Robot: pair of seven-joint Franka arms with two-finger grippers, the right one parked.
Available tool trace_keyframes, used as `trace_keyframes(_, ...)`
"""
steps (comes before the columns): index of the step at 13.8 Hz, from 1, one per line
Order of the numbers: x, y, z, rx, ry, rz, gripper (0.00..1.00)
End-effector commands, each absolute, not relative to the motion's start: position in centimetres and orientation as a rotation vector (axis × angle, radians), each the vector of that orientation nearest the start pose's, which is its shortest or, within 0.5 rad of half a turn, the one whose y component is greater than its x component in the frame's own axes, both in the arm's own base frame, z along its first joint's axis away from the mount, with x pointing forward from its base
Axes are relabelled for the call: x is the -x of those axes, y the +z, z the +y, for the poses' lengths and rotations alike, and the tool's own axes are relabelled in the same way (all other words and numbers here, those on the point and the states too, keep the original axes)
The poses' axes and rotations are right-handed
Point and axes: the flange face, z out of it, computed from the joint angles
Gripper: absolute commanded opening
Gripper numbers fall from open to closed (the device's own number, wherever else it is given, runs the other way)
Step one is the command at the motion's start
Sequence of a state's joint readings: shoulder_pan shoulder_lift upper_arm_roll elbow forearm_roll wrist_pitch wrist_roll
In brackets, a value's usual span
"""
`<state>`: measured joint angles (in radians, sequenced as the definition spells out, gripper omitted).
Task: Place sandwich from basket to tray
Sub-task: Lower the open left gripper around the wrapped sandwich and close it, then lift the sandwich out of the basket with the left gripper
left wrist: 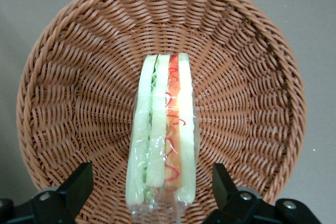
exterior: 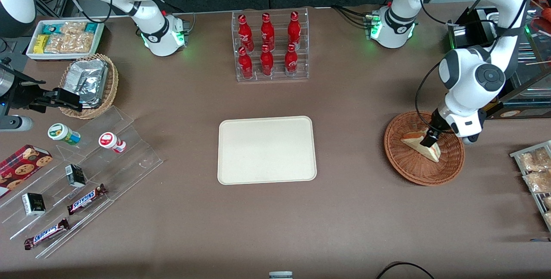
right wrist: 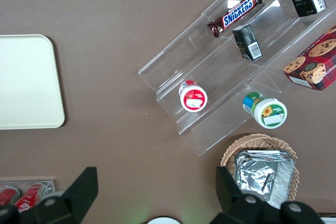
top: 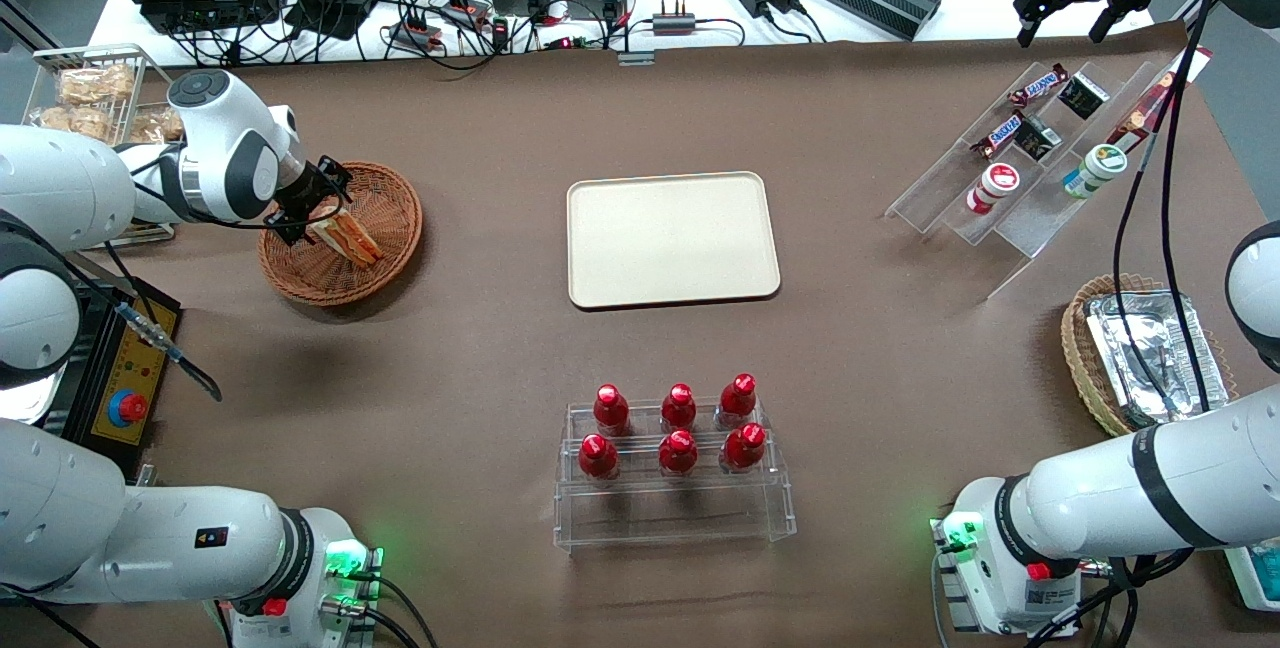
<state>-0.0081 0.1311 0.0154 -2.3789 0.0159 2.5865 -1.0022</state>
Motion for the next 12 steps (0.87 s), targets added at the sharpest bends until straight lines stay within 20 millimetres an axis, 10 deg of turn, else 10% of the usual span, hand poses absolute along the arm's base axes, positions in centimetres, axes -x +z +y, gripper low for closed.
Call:
trace_keyframes(1, -51.1, 26.5, 0.0, 2.778, -0.143, -1.539, 1.0)
trace_keyframes(5, -50.9, 24.8, -0.5, 2.777, -0.099, -1.509, 1.0)
trace_keyframes(8, -51.1, 25.4, -0.6, 2.779, -0.109, -1.513, 0.32)
trace_keyframes(12, -52.1, 29.4, -0.7, 2.78, -0.081, -1.482, 0.15)
